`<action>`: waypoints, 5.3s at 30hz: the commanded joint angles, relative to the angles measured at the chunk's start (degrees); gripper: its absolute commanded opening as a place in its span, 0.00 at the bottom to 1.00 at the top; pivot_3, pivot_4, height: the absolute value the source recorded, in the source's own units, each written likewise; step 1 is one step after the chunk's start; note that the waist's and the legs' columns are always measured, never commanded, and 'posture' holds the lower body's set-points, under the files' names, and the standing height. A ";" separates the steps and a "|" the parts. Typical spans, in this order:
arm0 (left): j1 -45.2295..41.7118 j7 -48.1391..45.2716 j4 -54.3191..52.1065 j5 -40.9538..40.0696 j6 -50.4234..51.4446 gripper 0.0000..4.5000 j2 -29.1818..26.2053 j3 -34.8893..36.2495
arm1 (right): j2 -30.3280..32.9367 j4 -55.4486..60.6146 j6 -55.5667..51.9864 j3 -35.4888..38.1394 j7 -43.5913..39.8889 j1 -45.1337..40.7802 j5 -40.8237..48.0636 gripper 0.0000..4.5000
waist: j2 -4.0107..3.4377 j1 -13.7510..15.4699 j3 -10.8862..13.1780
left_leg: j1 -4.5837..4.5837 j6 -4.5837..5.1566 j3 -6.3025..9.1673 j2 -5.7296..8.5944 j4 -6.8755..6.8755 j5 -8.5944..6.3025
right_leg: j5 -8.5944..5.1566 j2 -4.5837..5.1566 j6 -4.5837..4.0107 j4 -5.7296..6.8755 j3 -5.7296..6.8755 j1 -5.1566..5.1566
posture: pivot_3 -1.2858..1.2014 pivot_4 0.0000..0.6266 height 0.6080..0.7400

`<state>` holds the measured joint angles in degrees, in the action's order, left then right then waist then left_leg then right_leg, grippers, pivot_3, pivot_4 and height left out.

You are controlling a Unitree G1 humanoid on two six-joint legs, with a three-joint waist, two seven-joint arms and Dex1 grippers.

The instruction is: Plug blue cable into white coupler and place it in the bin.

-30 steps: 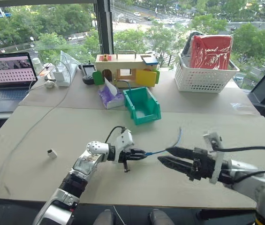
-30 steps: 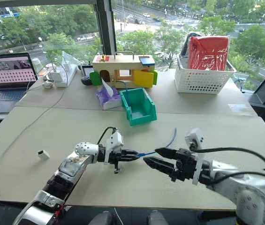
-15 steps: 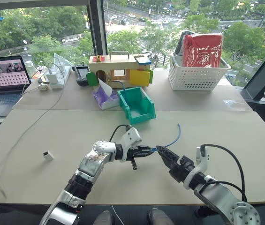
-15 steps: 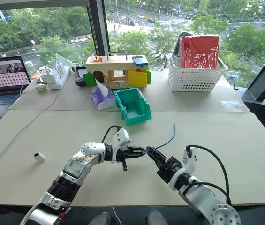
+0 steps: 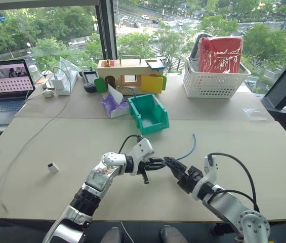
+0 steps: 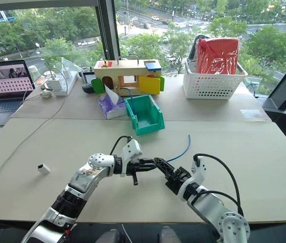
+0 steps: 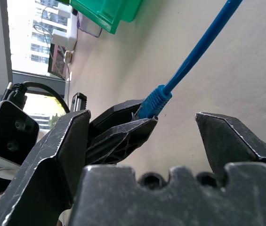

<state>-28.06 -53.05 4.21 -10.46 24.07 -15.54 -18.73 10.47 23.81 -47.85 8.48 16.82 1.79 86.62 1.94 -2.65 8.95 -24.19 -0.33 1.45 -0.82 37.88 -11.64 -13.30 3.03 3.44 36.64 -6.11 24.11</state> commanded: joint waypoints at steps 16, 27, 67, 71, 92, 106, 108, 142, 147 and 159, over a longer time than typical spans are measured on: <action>-0.40 -0.73 -1.84 -0.59 -0.31 0.02 0.13 -0.40 | -1.04 0.47 3.86 -1.19 -4.30 -1.20 -2.78 0.72 | 0.00 0.03 0.00 | -0.01 0.00 0.00 0.01 0.00 0.00 | 0.00 0.00 0.00 0.00 0.00 0.01 | 0.52 0.24 0.92; -0.58 0.77 -0.80 0.53 -1.75 0.02 0.24 -0.07 | -1.20 0.58 4.07 -1.09 -4.60 -1.38 -2.57 0.01 | 0.00 0.02 0.00 | -0.01 0.00 0.00 0.00 0.00 0.00 | 0.00 0.00 0.00 0.00 0.00 0.01 | 0.52 0.24 0.92; 27.42 19.69 -30.96 -18.76 5.03 0.99 -19.98 65.00 | 0.15 -15.54 2.60 -5.12 -19.50 -36.36 -19.63 0.00 | -0.14 -0.65 0.31 | -0.05 0.00 -0.02 -0.03 -0.12 -0.01 | 0.20 0.33 -0.39 -0.03 0.15 0.13 | 0.52 0.24 0.92; 32.98 37.40 -44.48 -16.47 6.76 0.99 -4.57 66.54 | -1.31 -17.64 1.94 -5.88 -21.55 -37.45 -21.42 0.00 | -0.08 -0.45 0.29 | -0.10 -0.02 -0.01 -0.06 -0.10 -0.01 | 0.32 0.39 -0.41 -0.21 0.28 0.09 | 0.52 0.24 0.92; 41.06 47.56 -32.99 -6.13 -1.28 0.99 8.64 49.76 | -4.81 -10.23 -0.98 -5.35 -19.17 -32.78 -24.82 0.00 | -0.17 -1.34 0.28 | -0.06 -0.07 0.02 -0.20 -0.09 -0.05 | 0.43 0.06 -0.62 -0.45 0.56 0.03 | 0.52 0.24 0.92; 34.56 48.62 -20.69 -4.51 -5.07 0.99 6.96 44.76 | -0.33 -3.64 -2.43 -6.16 -20.45 -30.65 -28.08 0.00 | -0.16 -1.25 0.28 | -0.08 -0.08 0.02 -0.19 -0.09 -0.05 | 0.43 0.07 -0.62 -0.44 0.56 0.05 | 0.52 0.24 0.92; 34.92 49.53 -20.01 -4.64 -5.35 0.99 7.37 45.00 | -0.31 -3.11 -2.50 -5.90 -20.08 -30.28 -28.14 0.00 | -0.17 -1.36 0.28 | -0.08 -0.07 0.01 -0.19 -0.09 -0.05 | 0.43 0.08 -0.62 -0.44 0.54 0.06 | 0.52 0.24 0.92; -18.10 -10.64 22.61 7.93 -10.11 0.15 4.16 -7.97 | -2.52 24.87 5.03 -4.99 -3.17 1.86 -47.34 0.00 | -0.15 0.09 0.30 | -0.20 -0.04 0.01 -0.03 -0.11 -0.01 | 0.11 0.17 -0.05 -0.49 0.54 0.04 | 0.52 0.24 0.92; -19.36 -4.67 24.24 13.67 -2.89 0.15 6.22 -10.00 | -6.83 25.92 3.88 -3.77 -1.99 3.73 -41.62 0.00 | -0.15 0.05 0.29 | -0.22 -0.04 0.03 -0.03 -0.07 -0.01 | 0.09 0.16 -0.02 -0.48 0.53 0.06 | 0.52 0.24 0.92; -14.67 -0.60 12.15 13.80 12.96 0.15 9.22 -12.02 | -6.71 20.68 4.22 0.95 -0.94 5.69 -32.50 0.00 | -0.18 0.38 0.26 | -0.15 -0.03 0.06 -0.02 -0.06 0.00 | 0.10 0.21 0.02 -0.50 0.56 -0.10 | 0.52 0.24 0.92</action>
<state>-44.09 -53.07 17.17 2.65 35.40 -5.89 -28.53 3.63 43.87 -45.04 8.30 16.81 7.39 53.29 1.77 -2.27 9.21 -24.33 -0.35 1.51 -0.84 37.80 -11.63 -13.21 3.24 3.44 36.13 -5.54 24.03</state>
